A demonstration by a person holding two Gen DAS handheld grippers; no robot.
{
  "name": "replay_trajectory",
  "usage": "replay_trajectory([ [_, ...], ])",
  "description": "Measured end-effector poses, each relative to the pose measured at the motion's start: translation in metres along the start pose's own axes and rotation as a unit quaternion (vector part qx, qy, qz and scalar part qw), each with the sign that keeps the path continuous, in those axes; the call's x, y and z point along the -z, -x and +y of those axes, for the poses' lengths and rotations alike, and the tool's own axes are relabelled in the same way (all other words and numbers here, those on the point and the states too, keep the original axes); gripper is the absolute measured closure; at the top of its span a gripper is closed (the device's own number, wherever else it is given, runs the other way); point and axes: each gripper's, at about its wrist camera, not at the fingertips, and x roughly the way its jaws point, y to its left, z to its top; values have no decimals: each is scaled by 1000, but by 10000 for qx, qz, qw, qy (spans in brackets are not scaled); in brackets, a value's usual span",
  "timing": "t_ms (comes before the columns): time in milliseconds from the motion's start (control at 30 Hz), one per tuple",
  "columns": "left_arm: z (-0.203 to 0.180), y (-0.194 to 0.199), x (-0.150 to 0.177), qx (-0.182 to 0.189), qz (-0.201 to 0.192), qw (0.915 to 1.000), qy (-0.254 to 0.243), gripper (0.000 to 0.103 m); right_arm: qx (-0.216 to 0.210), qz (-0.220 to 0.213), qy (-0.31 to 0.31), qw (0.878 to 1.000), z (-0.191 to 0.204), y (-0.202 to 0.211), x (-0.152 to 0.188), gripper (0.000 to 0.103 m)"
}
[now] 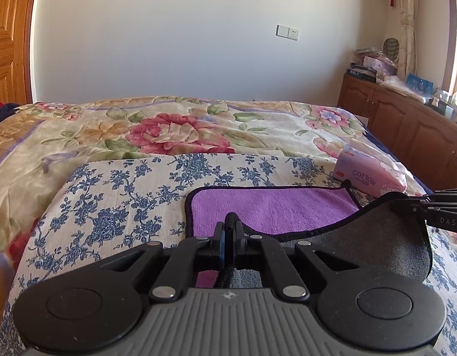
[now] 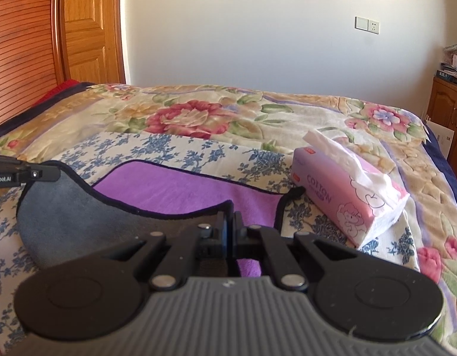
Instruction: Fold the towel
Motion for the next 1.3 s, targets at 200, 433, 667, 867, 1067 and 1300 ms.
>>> replay_trajectory([
  [200, 2, -15, -9, -1, 12, 10000, -8, 98, 37, -11, 68, 10000, -4, -11, -2, 99],
  [433, 0, -27, -18, -6, -37, 10000, -44, 98, 33, -75, 33, 10000, -13, -23, -6, 99],
  [667, 2, -40, -26, -92, -61, 9999, 0, 98, 20, -155, -63, 9999, -21, -35, -11, 99],
  [867, 5, -56, -31, -227, -15, 9997, -61, 98, 26, -256, -175, 9995, -27, -46, -17, 99],
  [1067, 7, -70, -37, -393, -8, 9991, -169, 97, 73, -325, -260, 9991, -30, -58, -17, 99],
  [1300, 8, -84, -47, -515, 8, 9985, -188, 97, 66, -380, -379, 9985, -36, -68, -18, 99],
])
